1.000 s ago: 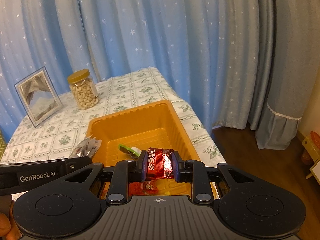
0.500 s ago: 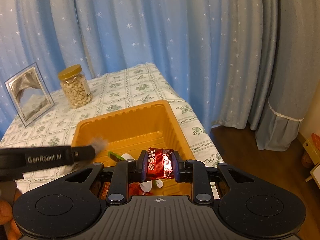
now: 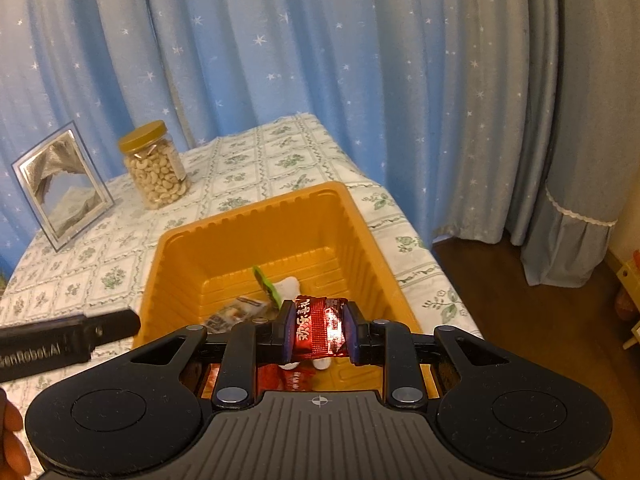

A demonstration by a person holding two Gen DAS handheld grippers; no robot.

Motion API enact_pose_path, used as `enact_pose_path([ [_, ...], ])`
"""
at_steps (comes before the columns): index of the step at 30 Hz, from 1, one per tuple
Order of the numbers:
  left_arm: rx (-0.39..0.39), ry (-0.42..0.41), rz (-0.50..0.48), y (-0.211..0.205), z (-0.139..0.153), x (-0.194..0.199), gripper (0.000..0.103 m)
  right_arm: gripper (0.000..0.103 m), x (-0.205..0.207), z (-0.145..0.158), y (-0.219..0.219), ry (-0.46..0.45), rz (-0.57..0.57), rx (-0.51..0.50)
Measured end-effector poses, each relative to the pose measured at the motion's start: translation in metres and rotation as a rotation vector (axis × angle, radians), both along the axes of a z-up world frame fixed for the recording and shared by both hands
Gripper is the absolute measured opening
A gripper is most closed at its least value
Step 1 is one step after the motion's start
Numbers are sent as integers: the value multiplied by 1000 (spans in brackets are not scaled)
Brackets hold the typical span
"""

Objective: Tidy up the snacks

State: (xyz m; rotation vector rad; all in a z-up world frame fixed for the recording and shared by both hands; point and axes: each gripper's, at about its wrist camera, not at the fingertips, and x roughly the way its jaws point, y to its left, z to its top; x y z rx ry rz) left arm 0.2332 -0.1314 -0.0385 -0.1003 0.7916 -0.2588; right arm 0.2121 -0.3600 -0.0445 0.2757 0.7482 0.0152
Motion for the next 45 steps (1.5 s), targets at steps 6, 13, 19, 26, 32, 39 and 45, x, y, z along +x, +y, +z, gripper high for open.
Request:
enact_pose_path([
  [6, 9, 11, 23, 11, -1, -5, 65, 26, 3, 7, 8, -12, 20, 4],
  [13, 13, 11, 41, 18, 0, -5, 69, 26, 11, 8, 15, -13, 41, -2],
  [19, 14, 15, 51, 23, -2, -4, 69, 26, 23, 10, 18, -30, 66, 16],
  [26, 18, 18, 62, 26, -1, -9, 74, 26, 19, 11, 11, -28, 44, 52],
  [32, 28, 8, 63, 27, 3, -19, 84, 58, 2, 9, 2, -2, 20, 52],
  [39, 47, -8, 61, 31, 15, -34, 99, 85, -22, 16, -1, 0, 5, 54],
  [45, 60, -22, 55, 34, 27, -52, 103, 90, -40, 29, 2, -1, -9, 49],
])
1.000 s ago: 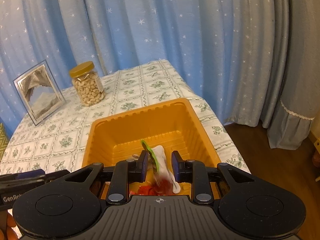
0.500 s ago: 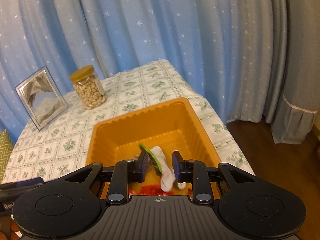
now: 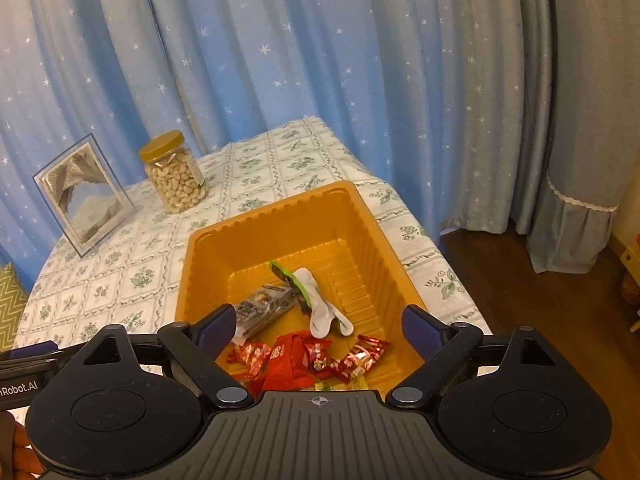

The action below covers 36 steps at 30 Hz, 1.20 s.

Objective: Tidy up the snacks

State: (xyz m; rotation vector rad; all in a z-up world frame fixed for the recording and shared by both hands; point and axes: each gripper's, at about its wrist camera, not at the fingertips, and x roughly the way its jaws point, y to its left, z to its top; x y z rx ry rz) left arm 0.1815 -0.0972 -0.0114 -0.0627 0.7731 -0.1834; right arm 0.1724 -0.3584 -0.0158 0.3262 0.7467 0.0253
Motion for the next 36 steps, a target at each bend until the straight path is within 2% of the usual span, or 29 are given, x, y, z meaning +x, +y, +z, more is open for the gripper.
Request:
enact_pose_path([
  [7, -9, -28, 9, 9, 18, -27, 103, 91, -29, 21, 2, 14, -23, 19],
  [12, 26, -22, 35, 13, 30, -47, 103, 91, -52, 36, 9, 10, -15, 1],
  [21, 29, -50, 37, 26, 47, -87, 103, 91, -90, 53, 24, -8, 8, -19],
  [36, -19, -77, 82, 43, 75, -149, 103, 91, -157, 80, 41, -48, 41, -68],
])
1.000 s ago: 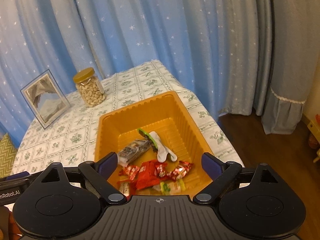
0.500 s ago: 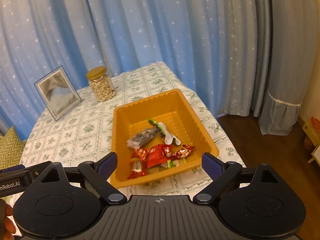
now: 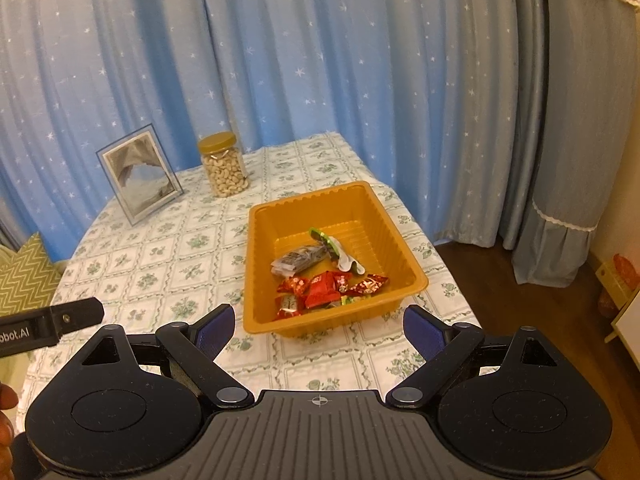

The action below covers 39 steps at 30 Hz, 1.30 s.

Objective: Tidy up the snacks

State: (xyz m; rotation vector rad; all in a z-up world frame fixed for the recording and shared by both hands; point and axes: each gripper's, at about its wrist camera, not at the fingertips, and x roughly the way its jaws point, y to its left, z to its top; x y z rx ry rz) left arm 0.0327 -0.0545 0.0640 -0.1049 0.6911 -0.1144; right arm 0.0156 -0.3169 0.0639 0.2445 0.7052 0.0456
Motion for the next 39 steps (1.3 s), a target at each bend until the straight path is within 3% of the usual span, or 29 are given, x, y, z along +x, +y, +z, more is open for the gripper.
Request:
enact_pose_path([
  [14, -14, -32, -18, 8, 18, -55, 103, 91, -53, 23, 12, -34, 24, -22],
  [26, 35, -66, -41, 7, 21, -95, 103, 91, -89, 35, 21, -46, 22, -41],
  [39, 51, -80, -44, 8, 21, -109, 103, 91, -110, 35, 26, -27, 17, -28],
])
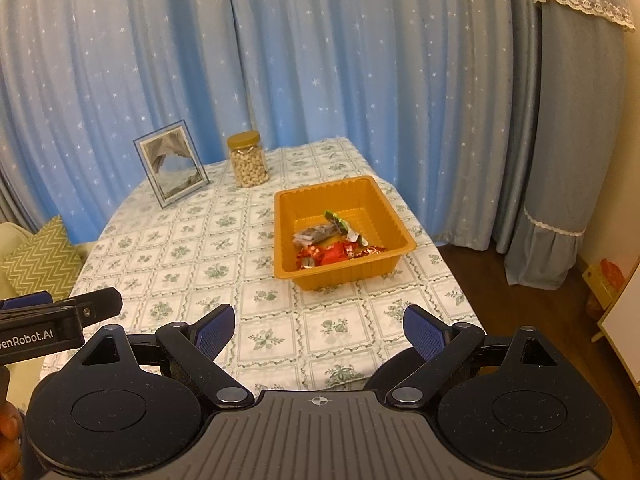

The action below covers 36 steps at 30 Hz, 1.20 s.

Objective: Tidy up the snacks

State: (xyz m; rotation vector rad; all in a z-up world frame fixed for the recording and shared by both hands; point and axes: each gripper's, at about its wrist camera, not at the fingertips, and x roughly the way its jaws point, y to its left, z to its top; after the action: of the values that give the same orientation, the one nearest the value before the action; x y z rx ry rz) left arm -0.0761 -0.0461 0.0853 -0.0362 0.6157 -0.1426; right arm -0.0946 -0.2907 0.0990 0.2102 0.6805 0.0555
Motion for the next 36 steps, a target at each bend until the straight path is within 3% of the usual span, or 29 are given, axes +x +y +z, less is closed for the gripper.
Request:
enact_pose_path([
  [36, -2, 11, -9, -1, -4, 2, 103, 91, 2, -1, 1, -5, -1, -5],
])
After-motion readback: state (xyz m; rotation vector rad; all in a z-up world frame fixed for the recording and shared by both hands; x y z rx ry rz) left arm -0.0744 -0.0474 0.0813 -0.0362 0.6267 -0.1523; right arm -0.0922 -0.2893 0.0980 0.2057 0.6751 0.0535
